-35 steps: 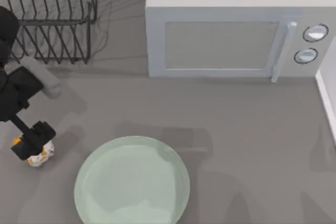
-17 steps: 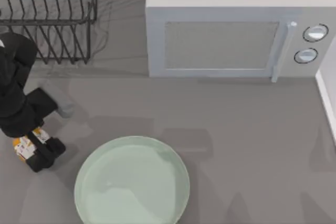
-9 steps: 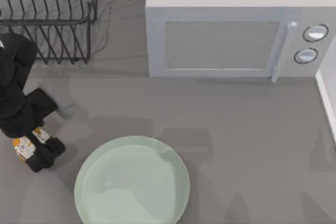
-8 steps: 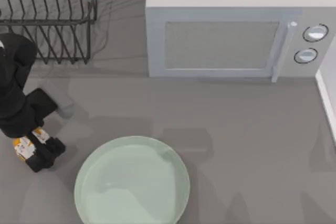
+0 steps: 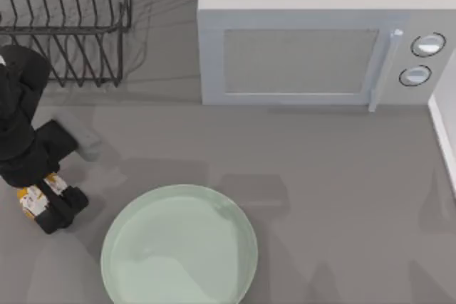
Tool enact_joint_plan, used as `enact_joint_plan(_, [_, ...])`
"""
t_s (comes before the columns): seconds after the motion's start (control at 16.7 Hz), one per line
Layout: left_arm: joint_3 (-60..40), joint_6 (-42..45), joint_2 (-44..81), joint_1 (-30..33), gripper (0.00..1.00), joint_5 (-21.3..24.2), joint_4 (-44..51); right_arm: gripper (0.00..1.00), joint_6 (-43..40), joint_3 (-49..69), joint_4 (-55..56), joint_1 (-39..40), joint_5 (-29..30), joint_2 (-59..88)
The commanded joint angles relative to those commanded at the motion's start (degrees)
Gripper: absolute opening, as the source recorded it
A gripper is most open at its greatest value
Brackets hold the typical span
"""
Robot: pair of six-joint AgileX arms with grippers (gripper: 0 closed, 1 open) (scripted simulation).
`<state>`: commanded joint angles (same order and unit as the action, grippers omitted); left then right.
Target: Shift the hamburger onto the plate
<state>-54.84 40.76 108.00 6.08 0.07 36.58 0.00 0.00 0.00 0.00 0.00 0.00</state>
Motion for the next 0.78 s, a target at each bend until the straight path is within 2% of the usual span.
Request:
enact_joint_plan(0.06, [0.0,0.0,0.0,0.0,0.02,0.0,0.0,1.0,0.0,0.0,0.0,0.0,0.0,0.0])
enact_joint_plan(0.12, [0.0,0.0,0.0,0.0,0.0,0.0,0.0,1.0,0.0,0.0,0.0,0.0,0.0,0.0])
enact_joint_plan(0.54, [0.0,0.0,0.0,0.0,0.0,0.0,0.0,1.0,0.0,0.0,0.0,0.0,0.0,0.0])
enact_joint_plan(0.6, [-1.3,-0.3,-3.7,-0.1,0.0,1.2,3.8,1.0,0.0,0.0,0.0,0.0,0.0,0.0])
enact_joint_plan(0.78, [-3.1,-0.3,-4.4,-0.1,0.0,1.2,6.1,1.0,0.0,0.0,0.0,0.0,0.0,0.0])
